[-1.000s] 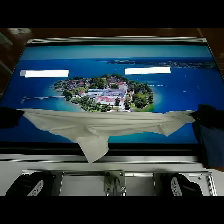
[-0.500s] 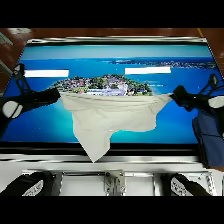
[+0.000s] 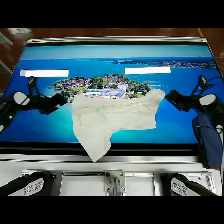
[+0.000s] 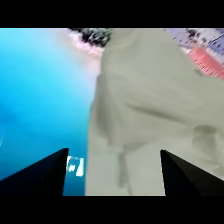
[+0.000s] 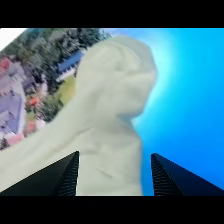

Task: Fold the shirts.

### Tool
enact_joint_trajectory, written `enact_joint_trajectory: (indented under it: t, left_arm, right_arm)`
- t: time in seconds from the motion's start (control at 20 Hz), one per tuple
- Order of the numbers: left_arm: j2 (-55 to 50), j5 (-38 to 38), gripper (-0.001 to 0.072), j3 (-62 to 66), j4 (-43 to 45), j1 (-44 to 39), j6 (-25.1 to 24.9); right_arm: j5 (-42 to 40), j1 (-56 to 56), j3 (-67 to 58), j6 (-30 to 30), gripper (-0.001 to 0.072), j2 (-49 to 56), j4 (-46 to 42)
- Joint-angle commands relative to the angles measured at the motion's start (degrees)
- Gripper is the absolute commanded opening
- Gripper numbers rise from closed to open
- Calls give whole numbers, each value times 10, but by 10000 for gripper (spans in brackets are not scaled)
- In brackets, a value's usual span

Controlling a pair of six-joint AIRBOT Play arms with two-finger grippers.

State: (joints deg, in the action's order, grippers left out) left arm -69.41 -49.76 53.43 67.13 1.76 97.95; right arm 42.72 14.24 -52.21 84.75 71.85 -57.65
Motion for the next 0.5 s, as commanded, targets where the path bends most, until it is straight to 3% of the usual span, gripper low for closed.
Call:
enact_joint_trajectory:
  t: [0.0, 0.1, 0.25, 0.45]
  left_arm:
    - [20, -210, 642, -22, -33, 104, -160]
    - [22, -244, 644, -83, -101, 155, -215]
    - [18, -186, 650, -175, -185, 168, -235]
    - [-13, -111, 649, -223, -260, 122, -270]
  right_arm:
    - [233, 101, 1, -63, 569, -24, -63]
    - [281, 140, 27, -96, 570, -24, -18]
    - [263, 143, 71, -109, 632, -23, 50]
    - [253, 141, 81, -110, 632, 13, 115]
